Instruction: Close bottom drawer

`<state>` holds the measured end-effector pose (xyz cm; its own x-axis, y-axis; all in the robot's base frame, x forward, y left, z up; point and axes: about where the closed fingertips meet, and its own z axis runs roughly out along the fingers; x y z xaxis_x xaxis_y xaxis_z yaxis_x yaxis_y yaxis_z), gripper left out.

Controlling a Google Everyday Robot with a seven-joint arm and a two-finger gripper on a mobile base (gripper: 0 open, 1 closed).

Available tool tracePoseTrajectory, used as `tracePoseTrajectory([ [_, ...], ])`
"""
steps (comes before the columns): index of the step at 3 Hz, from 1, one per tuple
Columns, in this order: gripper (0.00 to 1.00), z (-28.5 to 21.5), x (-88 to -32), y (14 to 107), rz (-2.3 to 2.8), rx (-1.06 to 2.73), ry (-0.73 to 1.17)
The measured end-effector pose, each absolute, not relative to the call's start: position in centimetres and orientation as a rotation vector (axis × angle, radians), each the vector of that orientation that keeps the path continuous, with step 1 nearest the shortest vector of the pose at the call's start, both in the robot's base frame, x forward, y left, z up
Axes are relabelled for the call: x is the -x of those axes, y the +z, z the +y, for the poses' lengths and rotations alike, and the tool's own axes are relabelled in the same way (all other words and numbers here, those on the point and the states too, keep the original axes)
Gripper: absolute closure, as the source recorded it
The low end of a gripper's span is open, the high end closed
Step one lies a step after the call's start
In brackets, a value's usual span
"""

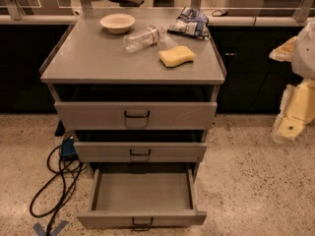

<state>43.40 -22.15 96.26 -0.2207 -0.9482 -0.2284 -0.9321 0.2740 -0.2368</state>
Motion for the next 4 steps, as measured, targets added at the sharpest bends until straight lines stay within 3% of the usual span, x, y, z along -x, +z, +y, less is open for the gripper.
tracePoseTrajectory([
  [2,0.00,-24.8,-37.9,87.1,2.113,1.641,0.055],
  [4,0.00,-28.9,-32.2,69.3,2.217,1.527,0.295],
])
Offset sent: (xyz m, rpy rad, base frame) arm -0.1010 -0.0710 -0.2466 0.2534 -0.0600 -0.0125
